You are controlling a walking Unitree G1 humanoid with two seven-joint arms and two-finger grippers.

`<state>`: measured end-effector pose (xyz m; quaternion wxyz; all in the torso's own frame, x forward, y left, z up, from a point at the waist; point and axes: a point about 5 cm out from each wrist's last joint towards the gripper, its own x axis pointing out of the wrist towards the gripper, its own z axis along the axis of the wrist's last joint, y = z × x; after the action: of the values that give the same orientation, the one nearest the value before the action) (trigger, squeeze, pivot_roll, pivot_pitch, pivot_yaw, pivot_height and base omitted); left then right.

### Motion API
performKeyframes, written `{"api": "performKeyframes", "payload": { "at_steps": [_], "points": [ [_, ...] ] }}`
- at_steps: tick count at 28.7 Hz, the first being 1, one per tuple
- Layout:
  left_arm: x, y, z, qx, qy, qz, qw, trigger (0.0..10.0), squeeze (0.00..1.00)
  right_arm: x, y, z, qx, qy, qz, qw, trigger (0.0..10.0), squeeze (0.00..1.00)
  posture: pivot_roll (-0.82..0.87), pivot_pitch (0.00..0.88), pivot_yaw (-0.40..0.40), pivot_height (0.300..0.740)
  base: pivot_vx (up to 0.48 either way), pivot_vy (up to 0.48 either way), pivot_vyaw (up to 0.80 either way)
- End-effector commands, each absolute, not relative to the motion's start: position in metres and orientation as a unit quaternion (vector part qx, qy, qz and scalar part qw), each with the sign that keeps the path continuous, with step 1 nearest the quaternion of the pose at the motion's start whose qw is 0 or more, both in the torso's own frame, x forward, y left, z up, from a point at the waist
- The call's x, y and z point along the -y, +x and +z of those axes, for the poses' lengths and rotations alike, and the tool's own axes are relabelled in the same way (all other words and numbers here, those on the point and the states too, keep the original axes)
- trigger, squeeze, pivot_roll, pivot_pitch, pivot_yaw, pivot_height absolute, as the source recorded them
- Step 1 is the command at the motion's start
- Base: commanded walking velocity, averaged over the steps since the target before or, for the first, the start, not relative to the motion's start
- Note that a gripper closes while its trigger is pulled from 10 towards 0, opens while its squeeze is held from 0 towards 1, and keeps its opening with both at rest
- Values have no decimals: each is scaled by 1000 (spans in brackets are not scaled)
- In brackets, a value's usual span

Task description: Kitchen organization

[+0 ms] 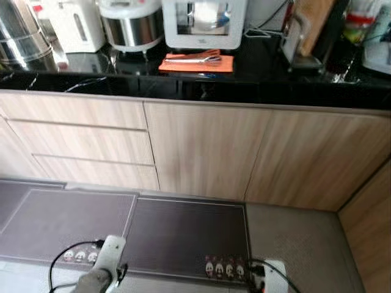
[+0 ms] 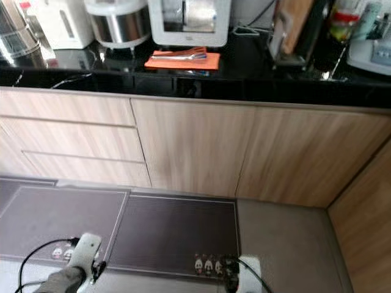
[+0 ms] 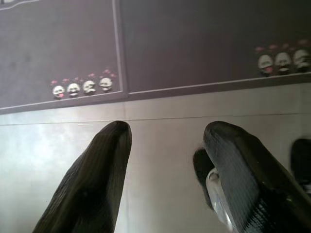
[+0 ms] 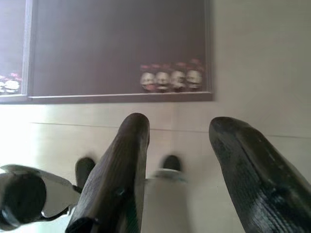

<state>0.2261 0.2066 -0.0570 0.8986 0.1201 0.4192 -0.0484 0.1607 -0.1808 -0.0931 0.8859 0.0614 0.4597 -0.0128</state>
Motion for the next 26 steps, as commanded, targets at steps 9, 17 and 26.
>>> {"api": "performKeyframes", "payload": {
  "at_steps": [9,17,26],
  "points": [
    [-215,222,-58,-428,134,-38,893,10000,0,175,164,-92,-453,67,-10,889,10000,0,47,0,13,740,0,-170,0],
    [-213,221,-59,-428,126,-38,894,10000,0,176,163,-93,-454,66,-8,889,10000,0,42,0,11,740,0,0,0],
    [-215,220,-59,-429,127,-34,894,10000,0,175,162,-93,-454,70,-11,888,10000,0,43,0,12,740,0,0,0]
  ]
}}
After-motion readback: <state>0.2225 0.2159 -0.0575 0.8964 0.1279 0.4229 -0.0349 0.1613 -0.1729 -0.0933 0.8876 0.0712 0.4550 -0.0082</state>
